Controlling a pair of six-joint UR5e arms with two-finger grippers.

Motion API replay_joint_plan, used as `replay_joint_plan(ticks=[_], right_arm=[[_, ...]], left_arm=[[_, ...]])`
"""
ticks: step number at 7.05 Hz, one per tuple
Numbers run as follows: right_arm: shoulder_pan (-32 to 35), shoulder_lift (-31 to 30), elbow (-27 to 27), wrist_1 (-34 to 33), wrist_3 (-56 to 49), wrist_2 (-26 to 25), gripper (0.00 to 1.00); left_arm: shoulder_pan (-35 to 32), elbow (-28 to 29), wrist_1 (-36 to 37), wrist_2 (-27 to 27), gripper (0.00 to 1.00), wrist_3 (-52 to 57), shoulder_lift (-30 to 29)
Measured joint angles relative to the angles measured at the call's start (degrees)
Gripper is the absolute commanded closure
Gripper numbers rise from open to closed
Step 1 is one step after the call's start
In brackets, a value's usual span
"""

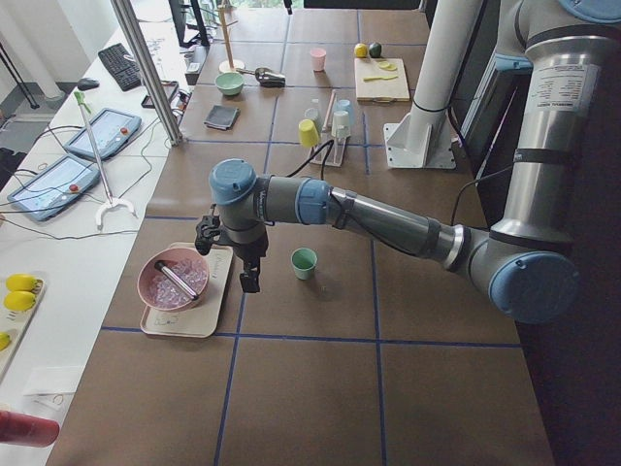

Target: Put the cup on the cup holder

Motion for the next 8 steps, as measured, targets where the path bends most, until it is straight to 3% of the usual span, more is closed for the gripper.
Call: replay_joint_plan(ticks=[3,5,8], right_arm=[[-4.1,8.2,-8.9,-6.8,0.1,6.8,0.0],[-7.8,10.9,-12.4,-10.9,0.0,7.9,0.0],[-13.0,11.6,-14.8,-15.6,-0.2,7.8,0.0]], left_arm=[[7.2,0.7,3.9,-0.2,0.0,0.0,-3.3],[13.5,4.1,11.1,0.0,0.0,0.2,-8.5],[21.2,11.9,13.8,0.0,0.0,0.3,-13.6]])
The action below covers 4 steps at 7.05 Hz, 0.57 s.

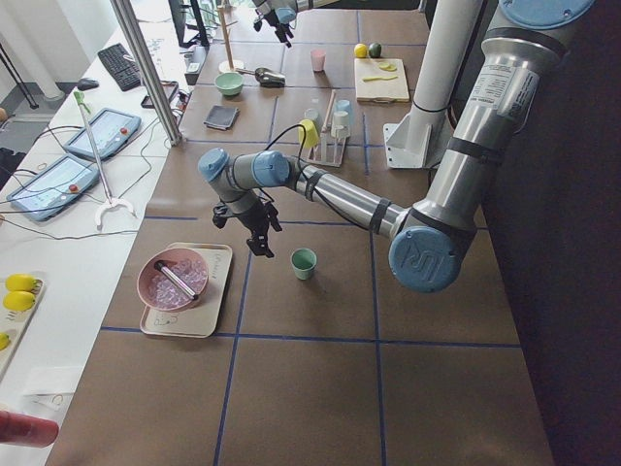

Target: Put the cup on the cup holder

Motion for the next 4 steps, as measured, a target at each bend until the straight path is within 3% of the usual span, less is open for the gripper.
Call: replay_joint_plan(ticks=[4], right_arm=[[-3.7,-0.1,-2.3,-5.6,-3.2,-0.5,0.0]], left_arm=[[3.5,6.1,0.2,0.0,0.0,1.2,-1.4]])
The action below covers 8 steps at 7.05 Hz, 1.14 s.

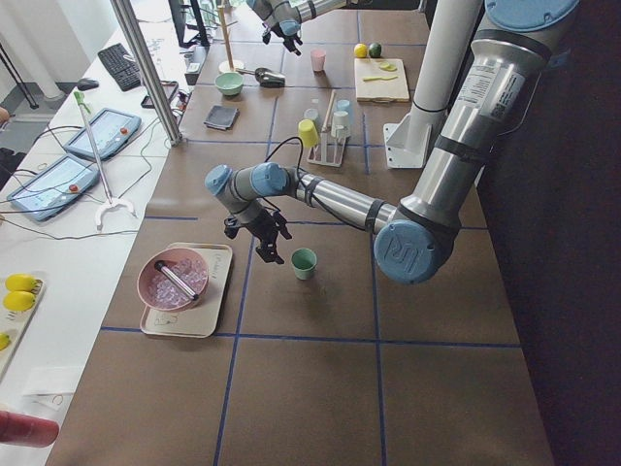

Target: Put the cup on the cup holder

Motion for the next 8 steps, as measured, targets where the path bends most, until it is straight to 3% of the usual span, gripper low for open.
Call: replay_joint_plan(ticks=[8], right_arm=[[-3.9,-0.8,-1.7,-2.0,-5.6,0.0,0.0]], left_arm=[[2.5,5.6,0.0,-0.3,0.0,4.7,-0.5]])
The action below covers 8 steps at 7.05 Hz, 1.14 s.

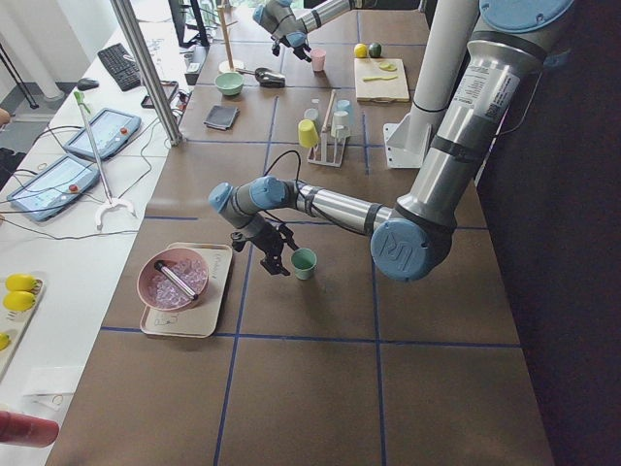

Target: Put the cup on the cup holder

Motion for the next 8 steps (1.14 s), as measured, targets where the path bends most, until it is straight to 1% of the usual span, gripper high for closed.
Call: replay_joint_plan(ticks=[6,7,8], right_arm=[[-4.3,-0.8,-1.3,0.1,-1.8,1.1,0.01],[-5.0,-1.2,-1.4,0.0,-2.4,1.1,0.1],[-5.3,-1.6,-1.4,0.0,-2.8,1.0,0.8]], left_arm=[[2.7,2.2,3.9,-0.3,0.0,0.0,0.4],[3.0,2.4,4.3,-0.3,0.0,0.0,0.5],[3.3,2.6,4.8,-0.3,0.0,0.0,0.5]])
